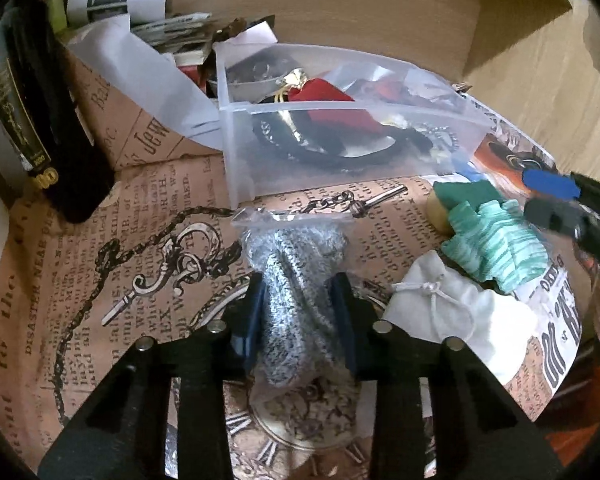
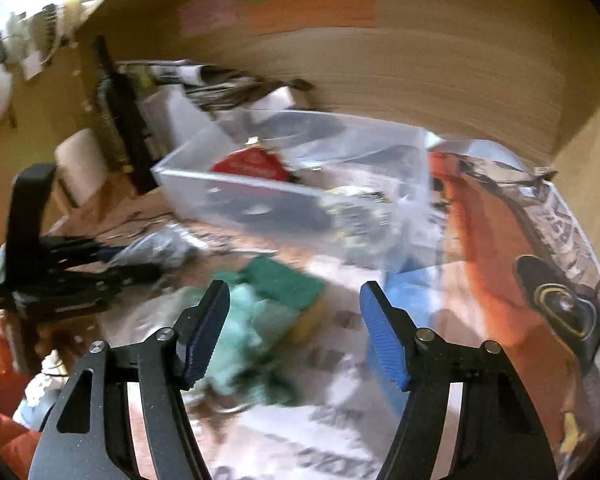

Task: Organize soft objects
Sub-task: 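Grasp the grey knit bag with the left gripper while the right gripper grasps the green striped glove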

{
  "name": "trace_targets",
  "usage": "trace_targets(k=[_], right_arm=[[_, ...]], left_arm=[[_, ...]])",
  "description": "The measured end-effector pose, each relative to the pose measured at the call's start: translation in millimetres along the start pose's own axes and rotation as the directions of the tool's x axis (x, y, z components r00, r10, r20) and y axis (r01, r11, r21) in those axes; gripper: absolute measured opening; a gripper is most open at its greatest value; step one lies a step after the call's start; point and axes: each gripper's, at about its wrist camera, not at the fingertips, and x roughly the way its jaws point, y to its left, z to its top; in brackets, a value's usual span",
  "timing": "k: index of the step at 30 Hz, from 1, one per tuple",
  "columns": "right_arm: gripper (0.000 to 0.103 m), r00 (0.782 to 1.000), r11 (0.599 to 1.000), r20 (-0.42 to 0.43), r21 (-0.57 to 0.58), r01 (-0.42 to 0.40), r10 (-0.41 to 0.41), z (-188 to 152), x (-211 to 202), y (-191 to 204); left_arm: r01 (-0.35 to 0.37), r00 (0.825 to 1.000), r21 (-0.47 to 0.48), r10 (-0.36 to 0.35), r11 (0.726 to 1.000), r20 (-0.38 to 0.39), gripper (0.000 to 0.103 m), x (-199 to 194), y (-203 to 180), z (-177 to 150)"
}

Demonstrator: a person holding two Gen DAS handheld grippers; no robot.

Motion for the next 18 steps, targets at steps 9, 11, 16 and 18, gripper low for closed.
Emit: trace_targets(k=[9,11,16,18], right_arm=[[0.032,0.994,0.998,-0.089,0.008,-0.07,0.07,-23,22,16],[0.025,0.995,0.998,-0.071,0.011,-0.068,0.069,-23,17,17],[0.021,0.999,0.999,0.03,-0.006,-0.04,0.041,-10,-10,15],[0.02,0.997,1.0,0.065,-0.009,-0.028,0.028,-3,-19,13]], left_arm=[[0.005,0.999,0.014,-0.006,1.0,0.042,0.024,-12,-8,-1],[-0.004,0.998,0.017,0.004,1.0,0.057,0.024,-17,-10,0],[-0.008,0.995,0.002,0.008,1.0,0.099,0.024,-29,-6,5],[-0.005,0.993,-0.004,0.006,1.0,0.116,0.024,-34,-4,9]])
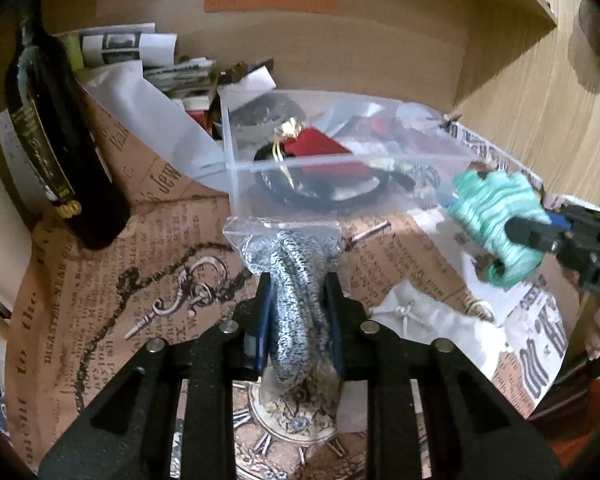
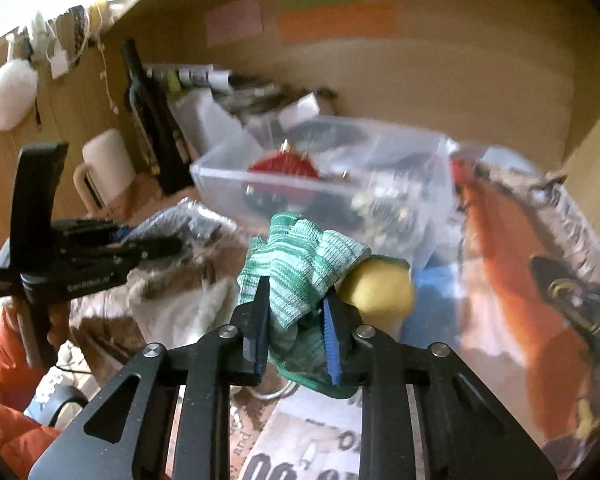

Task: Organize soft objects
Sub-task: 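Grasp the grey knit bag with the left gripper while the right gripper grasps the green striped glove, then lower the knit bag and glove into the clear box and open both grippers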

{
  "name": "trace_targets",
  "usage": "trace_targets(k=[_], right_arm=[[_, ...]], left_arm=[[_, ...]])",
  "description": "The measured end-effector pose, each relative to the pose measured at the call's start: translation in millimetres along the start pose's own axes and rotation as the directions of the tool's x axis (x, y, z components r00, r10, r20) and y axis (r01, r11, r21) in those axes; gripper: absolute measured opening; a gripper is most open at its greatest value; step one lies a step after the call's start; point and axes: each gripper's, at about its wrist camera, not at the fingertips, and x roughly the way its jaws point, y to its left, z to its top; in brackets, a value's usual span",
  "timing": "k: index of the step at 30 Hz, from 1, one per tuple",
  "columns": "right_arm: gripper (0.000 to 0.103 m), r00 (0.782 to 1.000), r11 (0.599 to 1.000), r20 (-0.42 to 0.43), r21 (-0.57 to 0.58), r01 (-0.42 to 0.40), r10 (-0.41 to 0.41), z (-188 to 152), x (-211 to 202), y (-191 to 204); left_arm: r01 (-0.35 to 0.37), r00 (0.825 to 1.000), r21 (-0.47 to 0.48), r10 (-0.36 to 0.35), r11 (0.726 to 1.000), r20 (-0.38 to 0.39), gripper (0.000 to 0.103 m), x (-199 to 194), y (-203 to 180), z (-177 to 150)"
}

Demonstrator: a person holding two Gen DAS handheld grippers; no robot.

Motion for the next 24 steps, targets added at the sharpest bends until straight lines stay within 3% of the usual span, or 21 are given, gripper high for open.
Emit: trace_targets(k=[9,17,24], right_arm=[[0.02,0.993,1.0,0.118,0.005,0.014,-0.014,28,-18,-8],[0.021,0.997,1.0,0.077,-0.001,-0.029,0.029,26,10,0],[0.021,0.988,0.999,0.149,0.02,-0.044,0.04,50,7,-6]], left_arm=[[-0.001,0.997,0.012,0.0,1.0,0.077,0.024,-22,-8,14],[-0.002,0.993,0.019,0.0,1.0,0.119,0.024,-35,-11,24],[0.002,0.982,0.024,-0.006,1.0,0.188,0.024,-46,-11,48]])
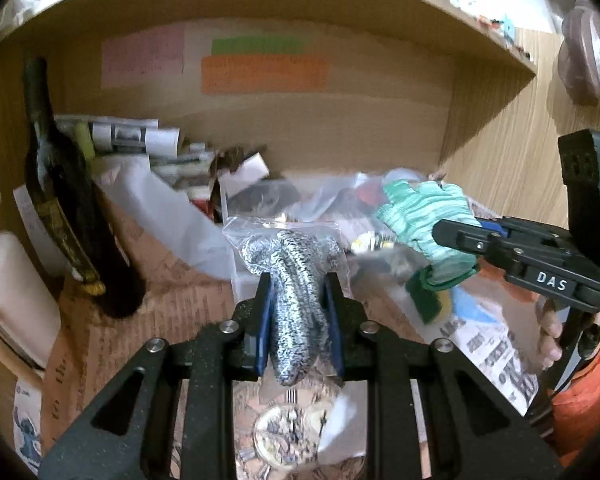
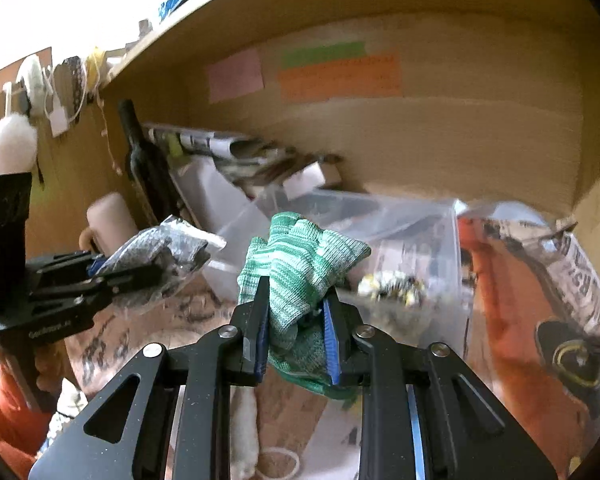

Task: Organize soft objects
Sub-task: 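Lower the knit bag and glove into the clear box and open both grippers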

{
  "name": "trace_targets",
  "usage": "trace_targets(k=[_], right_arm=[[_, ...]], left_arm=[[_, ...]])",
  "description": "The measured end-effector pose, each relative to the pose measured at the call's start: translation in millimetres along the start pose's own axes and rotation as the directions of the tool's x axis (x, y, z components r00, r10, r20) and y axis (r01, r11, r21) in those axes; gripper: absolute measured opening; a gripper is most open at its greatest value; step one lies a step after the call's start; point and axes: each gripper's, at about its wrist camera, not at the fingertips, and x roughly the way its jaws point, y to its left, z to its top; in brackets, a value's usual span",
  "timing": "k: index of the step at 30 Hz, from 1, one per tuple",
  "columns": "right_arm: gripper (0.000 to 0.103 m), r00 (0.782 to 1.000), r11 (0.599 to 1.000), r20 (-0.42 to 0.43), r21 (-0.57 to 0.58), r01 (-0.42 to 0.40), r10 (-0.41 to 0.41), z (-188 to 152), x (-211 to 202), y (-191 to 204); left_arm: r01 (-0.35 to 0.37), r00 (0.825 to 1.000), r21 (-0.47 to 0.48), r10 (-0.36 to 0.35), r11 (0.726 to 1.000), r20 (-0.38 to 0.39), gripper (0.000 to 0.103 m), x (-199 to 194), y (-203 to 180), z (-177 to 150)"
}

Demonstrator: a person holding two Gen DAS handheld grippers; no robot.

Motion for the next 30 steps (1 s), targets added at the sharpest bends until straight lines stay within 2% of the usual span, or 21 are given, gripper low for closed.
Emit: trace_targets(k=[6,13,16,20,30], right_arm=[[0.02,0.998,1.0,0.062,-0.008,0.026,-0.025,25,-1,-3],[0.021,0.993,0.997,0.092,-0.003,0.078,-0.077,47,11,-17],[0.021,0.993,0.996,0.075,0.0,0.089,-0.089,50,22,-23],[0.021,0.996,0.996,0.035,0.015,0.085,-0.086,50,38,-33],[0.022,0.989,0.995,-0.122,0.052,0.088,-0.081,32,87,-55]], left_arm=[[0.005,0.999,-0.006,-0.005,1.0,0.054,0.024,3,1,29],[0.003,0.998,-0.029,-0.001,1.0,0.059,0.024,28,6,56],[0.023,0.999,-0.055,-0.022,0.998,0.029,0.024,48,10,64],[0.012,1.0,-0.065,-0.012,0.998,-0.006,0.024,74,12,69],[0.004,0.99,-0.047,-0.01,0.999,-0.14,0.024,140,8,61]])
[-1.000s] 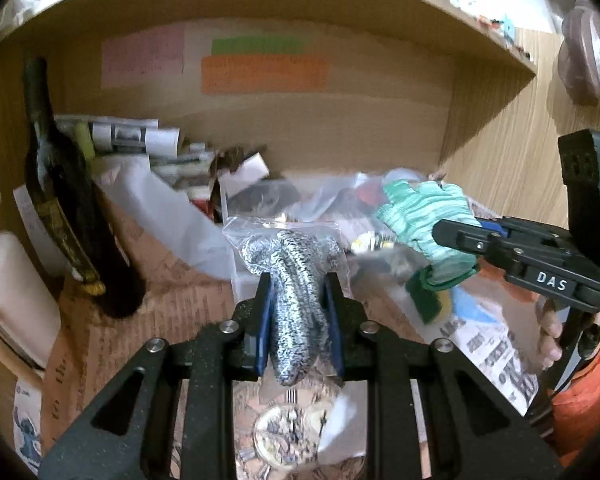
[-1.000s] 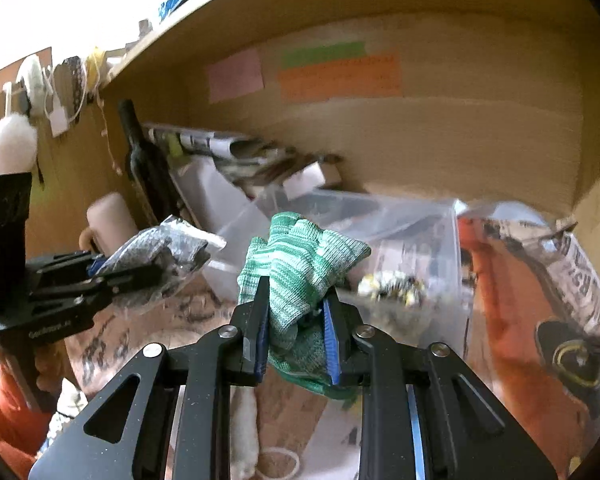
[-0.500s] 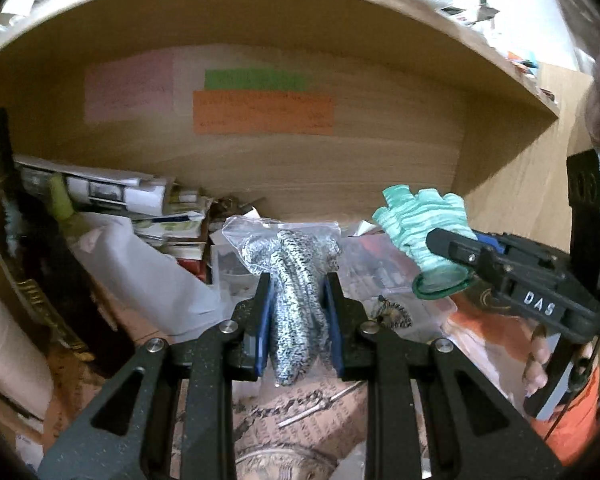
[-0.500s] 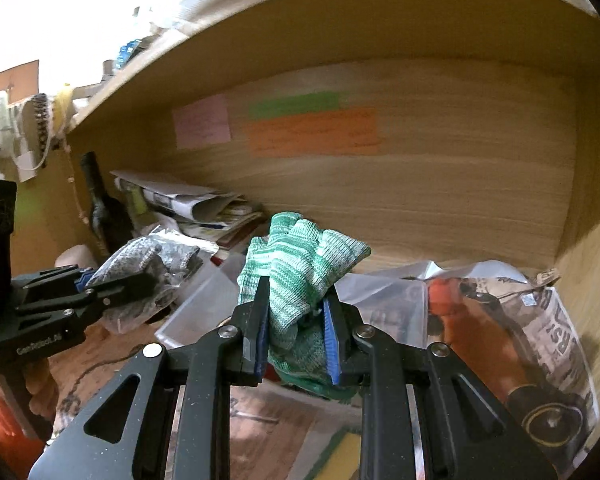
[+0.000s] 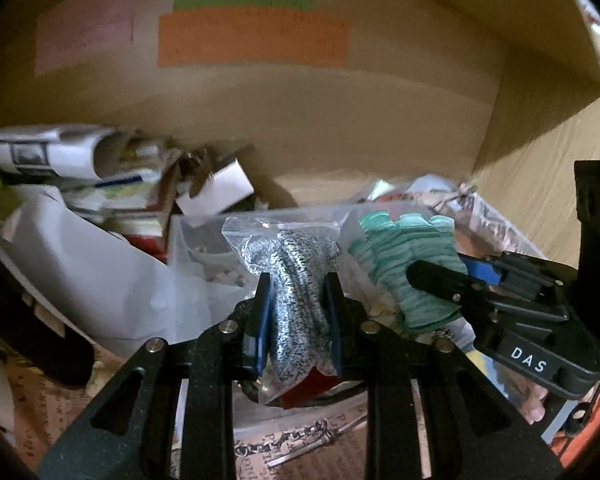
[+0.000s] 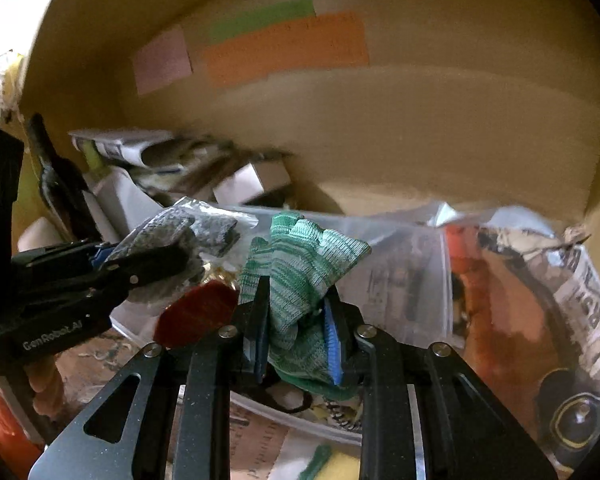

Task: Organize soft objects
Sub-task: 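Lower the knit bag and glove into the clear box and open both grippers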

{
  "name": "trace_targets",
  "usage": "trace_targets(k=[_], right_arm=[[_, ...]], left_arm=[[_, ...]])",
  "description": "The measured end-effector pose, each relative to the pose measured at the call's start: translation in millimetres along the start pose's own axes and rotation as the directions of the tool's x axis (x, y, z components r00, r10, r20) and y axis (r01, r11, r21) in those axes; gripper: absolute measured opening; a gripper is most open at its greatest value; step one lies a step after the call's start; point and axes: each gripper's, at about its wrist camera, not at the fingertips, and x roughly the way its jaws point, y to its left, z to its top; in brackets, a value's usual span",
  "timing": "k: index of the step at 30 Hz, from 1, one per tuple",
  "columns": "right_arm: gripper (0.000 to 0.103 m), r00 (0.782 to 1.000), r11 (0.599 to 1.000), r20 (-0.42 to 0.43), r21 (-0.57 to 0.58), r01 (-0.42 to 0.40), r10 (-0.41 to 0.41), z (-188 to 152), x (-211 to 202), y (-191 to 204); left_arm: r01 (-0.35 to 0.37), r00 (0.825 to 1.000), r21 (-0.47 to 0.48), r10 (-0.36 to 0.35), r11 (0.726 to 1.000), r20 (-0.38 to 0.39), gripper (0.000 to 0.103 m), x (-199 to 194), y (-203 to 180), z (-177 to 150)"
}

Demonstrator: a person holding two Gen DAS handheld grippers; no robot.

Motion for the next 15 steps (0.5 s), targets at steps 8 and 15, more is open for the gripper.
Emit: trace_targets(k=[8,15], right_arm=[[0.025,0.996,0.998,-0.071,-0.025,0.055,-0.057,-7,18,-2],[0.048,0.995,0.995,-0.03,-0.046,0.091,-0.093,-3,5,0]], left_arm=[[-0.006,0.997,0.013,0.007,1.0,-0.072,0.027,24,-4,-7],[-0.019,0.999,0.033,0.02,0.999,-0.039,0.048,6,-10,-10]])
